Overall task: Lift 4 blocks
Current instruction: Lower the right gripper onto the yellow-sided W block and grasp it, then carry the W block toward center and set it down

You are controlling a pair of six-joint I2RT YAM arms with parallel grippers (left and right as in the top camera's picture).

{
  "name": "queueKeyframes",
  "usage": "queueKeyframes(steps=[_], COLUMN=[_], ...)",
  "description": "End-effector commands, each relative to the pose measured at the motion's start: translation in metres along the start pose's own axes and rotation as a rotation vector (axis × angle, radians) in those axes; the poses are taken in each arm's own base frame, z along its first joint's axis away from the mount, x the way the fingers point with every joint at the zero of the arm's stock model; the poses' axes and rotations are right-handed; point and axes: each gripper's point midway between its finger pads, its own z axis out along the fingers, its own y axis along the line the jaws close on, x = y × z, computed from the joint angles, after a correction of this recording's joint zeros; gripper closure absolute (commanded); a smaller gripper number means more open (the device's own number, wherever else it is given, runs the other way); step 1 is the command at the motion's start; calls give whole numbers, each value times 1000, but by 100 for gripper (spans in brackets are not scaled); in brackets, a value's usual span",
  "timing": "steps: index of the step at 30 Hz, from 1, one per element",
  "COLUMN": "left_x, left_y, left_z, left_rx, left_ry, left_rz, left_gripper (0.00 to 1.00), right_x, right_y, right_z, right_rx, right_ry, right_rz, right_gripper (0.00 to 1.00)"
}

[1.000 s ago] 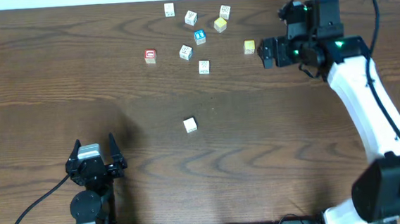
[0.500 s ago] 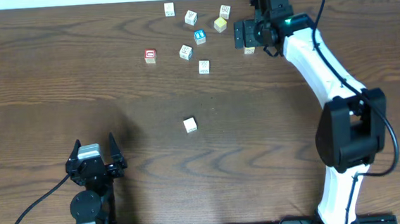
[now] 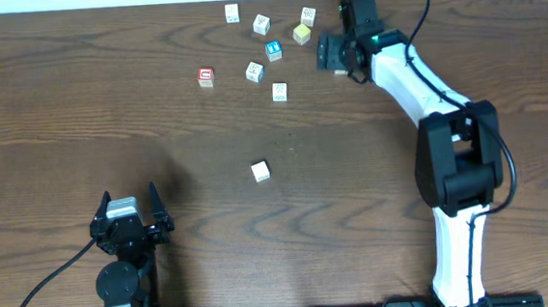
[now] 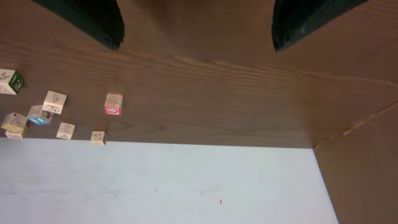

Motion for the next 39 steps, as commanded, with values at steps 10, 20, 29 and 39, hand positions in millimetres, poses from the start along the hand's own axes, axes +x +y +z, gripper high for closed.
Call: queueKeyframes(steps=[10, 20, 29, 39], left_x=[18, 18, 18, 18], left_y=[4, 4, 4, 4], left_z=[1, 1, 1, 1], left_rx=[-20, -20, -20, -20], left_ry=[54, 54, 54, 54], left_rz=[3, 3, 3, 3], left_gripper=[24, 24, 24, 24], right_x=[-1, -5, 3, 1], right_y=[2, -9, -13, -15], right_z=[20, 25, 34, 36], right_rx=[9, 56, 68, 75], right_ry=[-24, -47, -26, -35], right_rz=[-38, -62, -69, -85], right_gripper=[26, 32, 54, 49])
